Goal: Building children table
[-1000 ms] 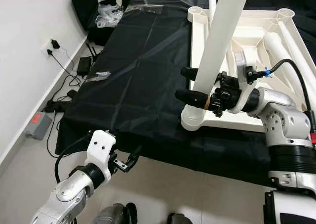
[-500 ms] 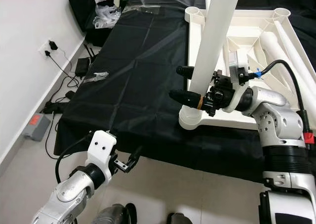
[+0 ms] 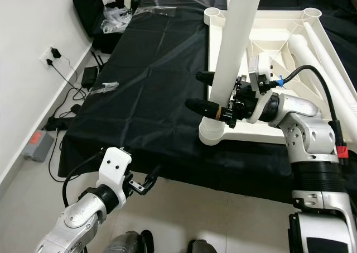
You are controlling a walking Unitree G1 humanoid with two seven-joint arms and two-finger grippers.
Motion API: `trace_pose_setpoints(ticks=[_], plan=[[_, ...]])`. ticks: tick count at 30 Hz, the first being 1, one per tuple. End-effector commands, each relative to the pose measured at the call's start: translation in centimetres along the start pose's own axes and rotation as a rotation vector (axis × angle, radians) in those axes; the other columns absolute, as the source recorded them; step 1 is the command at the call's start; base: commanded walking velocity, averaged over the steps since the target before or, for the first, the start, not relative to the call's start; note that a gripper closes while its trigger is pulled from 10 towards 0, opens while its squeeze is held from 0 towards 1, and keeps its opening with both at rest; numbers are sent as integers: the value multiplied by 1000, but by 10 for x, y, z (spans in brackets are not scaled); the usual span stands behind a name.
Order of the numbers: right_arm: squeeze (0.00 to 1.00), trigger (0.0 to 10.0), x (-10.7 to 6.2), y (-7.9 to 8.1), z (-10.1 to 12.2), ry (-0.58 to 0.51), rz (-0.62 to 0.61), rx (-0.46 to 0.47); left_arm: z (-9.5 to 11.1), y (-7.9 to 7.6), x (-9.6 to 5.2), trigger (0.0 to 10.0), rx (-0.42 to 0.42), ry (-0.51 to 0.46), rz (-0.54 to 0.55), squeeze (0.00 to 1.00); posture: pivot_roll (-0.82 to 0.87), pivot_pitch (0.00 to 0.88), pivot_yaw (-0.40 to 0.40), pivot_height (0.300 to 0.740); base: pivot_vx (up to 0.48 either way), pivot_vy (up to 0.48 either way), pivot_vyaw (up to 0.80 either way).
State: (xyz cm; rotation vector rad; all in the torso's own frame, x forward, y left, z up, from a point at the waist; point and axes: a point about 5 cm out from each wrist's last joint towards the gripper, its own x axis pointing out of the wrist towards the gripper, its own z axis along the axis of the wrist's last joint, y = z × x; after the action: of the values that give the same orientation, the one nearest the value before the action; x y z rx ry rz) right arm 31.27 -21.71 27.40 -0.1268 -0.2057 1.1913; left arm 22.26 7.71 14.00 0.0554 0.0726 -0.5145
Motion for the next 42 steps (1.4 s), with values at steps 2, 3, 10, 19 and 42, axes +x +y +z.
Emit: trace_pose_setpoints(ticks=[2,3,10,19,42], plan=[[0,10000,9,2,0,-5,28,-21,-2,0,-3,10000,8,18,8,0,163,242,11,740,0,0,0],[0,10000,9,2,0,-6,25,-26,-2,0,-3,10000,8,18,8,0,161,241,10,740,0,0,0],[0,10000,12,1,0,-11,18,-32,-2,0,-3,10000,8,19,7,0,162,244,13,740,0,0,0],[0,0,16,0,-1,-10,12,-35,-2,0,-3,10000,8,18,10,0,163,247,10,740,0,0,0],[0,0,8,5,0,-27,-24,-56,3,4,-1,10000,14,0,22,0,157,242,14,740,0,0,0]])
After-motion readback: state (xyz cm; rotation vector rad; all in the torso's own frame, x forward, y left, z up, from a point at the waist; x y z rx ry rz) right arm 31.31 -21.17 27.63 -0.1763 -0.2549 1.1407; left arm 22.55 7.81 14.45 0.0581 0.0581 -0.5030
